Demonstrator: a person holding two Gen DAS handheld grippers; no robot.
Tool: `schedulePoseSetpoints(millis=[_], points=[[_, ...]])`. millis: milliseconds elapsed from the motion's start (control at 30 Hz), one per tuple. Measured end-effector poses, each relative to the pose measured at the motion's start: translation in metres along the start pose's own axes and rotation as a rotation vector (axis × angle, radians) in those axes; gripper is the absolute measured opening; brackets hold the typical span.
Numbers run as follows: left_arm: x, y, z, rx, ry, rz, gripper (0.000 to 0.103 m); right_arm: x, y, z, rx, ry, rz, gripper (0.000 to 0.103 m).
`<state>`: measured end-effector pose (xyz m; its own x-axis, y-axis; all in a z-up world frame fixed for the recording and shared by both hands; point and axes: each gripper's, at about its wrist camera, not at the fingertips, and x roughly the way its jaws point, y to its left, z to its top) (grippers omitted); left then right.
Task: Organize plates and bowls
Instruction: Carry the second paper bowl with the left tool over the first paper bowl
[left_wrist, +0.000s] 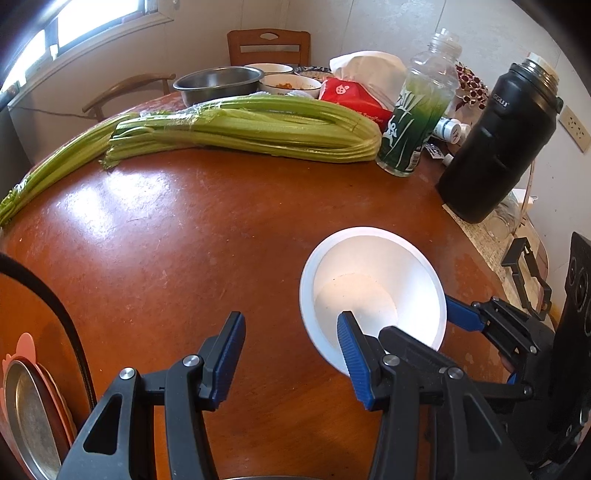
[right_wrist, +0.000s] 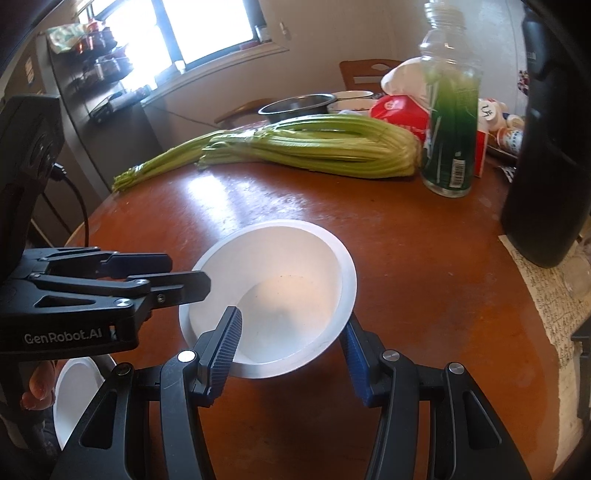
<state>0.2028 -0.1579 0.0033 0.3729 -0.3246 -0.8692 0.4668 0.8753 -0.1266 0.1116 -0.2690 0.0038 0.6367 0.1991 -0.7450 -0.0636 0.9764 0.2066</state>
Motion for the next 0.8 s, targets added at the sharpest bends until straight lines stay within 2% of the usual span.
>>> schedulePoseSetpoints(millis=[433,600,800], points=[[0.008,0.008,-0.002,-0.013,0.033,0.025,0.052,0.014,0.031,0.001,-0.046,0.034,0.051,0.055],[0.005,0.014,-0.004,-0.031,0.034,-0.018,0.052,0.015,0.038,0.000,-0.050,0.044,0.065,0.056],[-0.003,0.016,-0.006,-0.032,0.011,-0.024,0.052,0.009,0.046,0.003,-0.062,0.027,0.052,0.057]])
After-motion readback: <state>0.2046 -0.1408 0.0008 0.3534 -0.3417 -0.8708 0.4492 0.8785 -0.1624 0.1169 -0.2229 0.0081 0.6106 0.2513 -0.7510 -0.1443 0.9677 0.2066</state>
